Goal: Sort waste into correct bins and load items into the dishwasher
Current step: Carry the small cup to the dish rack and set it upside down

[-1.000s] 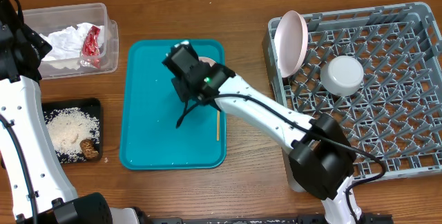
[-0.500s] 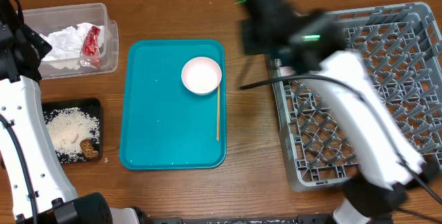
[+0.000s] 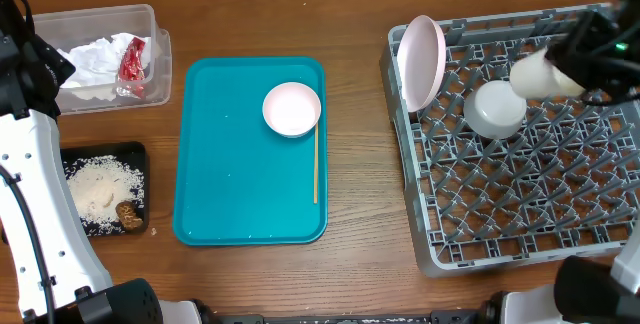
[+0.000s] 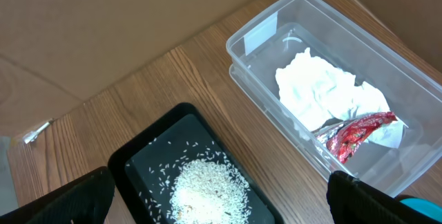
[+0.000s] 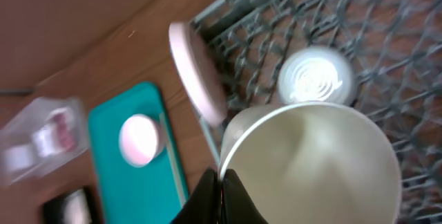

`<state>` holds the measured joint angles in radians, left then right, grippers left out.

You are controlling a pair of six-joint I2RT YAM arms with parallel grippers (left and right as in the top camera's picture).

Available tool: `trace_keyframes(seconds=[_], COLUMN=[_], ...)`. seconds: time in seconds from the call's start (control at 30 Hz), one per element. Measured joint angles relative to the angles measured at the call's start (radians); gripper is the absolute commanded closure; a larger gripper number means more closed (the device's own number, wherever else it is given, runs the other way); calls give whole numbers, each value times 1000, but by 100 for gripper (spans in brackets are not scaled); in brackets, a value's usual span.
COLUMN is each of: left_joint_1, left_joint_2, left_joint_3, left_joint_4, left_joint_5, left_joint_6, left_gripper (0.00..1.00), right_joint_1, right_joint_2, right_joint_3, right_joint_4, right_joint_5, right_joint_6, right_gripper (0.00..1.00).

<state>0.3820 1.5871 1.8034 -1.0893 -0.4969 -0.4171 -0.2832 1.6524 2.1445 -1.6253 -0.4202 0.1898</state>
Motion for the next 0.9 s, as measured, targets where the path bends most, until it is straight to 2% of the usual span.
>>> trace_keyframes(seconds=[0.2, 0.33, 0.5, 0.7, 0.9], left_joint_1=[0, 0, 0, 0, 0], left_joint_2=[0, 0, 0, 0, 0], left_joint_3=[0, 0, 0, 0, 0], left_joint_4=[0, 0, 0, 0, 0], left_joint_5=[0, 0, 0, 0, 0], left_joint_6=[0, 0, 0, 0, 0], left_gripper=[0, 0, 0, 0, 0], right_joint_1=[-241, -359, -396, -398, -424], right_joint_2=[0, 3, 6, 6, 6], right_joint_3=[-204, -444, -705, -905, -961], right_joint_4=[-36, -37, 87, 223, 331], right_joint_5=[-340, -544, -740, -811, -770], right_joint_6=[-189, -355, -481, -509, -449], right_gripper=[96, 96, 96, 96, 96])
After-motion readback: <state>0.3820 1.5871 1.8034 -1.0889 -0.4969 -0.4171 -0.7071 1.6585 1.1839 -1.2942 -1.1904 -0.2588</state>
